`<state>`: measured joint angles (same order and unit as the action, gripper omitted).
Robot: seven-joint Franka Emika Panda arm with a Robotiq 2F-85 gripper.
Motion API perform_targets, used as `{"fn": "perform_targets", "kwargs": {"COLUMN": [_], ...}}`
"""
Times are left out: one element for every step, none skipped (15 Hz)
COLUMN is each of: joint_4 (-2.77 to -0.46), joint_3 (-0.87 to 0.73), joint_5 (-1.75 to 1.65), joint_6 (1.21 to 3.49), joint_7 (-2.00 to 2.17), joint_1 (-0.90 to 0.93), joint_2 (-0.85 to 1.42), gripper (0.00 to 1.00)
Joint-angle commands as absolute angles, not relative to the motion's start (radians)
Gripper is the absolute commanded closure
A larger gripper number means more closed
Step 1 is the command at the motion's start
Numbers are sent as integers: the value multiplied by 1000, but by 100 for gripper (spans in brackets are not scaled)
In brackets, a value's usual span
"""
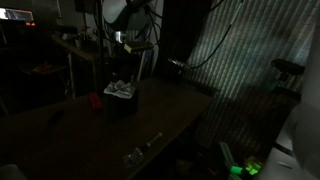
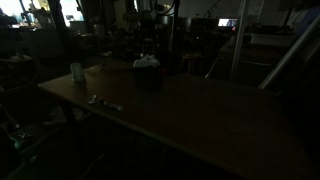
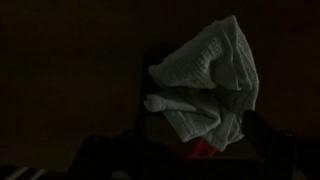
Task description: Put the white towel inside the black basket
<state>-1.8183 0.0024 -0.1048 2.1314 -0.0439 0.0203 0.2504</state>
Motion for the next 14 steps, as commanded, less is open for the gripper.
{"fn": "perform_targets", "kwargs": {"joint_4": [-1893, -1905, -1918, -1928, -1938, -1946, -1952, -1958, -1964, -1967, -1971, -1973, -1976, -1978], "joint_3": [-1, -1, -2, -3, -3, -4, -4, -4, -1, 1, 3, 3, 5, 5], "joint_5": [-104, -102, -101, -100, -101, -103, -104, -102, -96, -89, -82, -78, -70, -66], "joint_6": [2145, 2143, 2144, 2143, 2142, 2140, 2135, 2133, 2131, 2131, 2130, 2128, 2122, 2116], "joint_7": [-40, -40, -39, -39, -37, -34, -31, -28, -28, -30, -31, -31, -30, -29], "joint_1": [13, 12, 11, 9, 8, 8, 9, 10, 10, 10, 10, 10, 10, 10], "joint_2": [209, 207, 206, 204, 202, 199, 196, 192, 188, 184, 181, 179, 176, 174], "gripper": [6, 4, 6, 4, 4, 3, 3, 3, 5, 4, 6, 6, 8, 9]}}
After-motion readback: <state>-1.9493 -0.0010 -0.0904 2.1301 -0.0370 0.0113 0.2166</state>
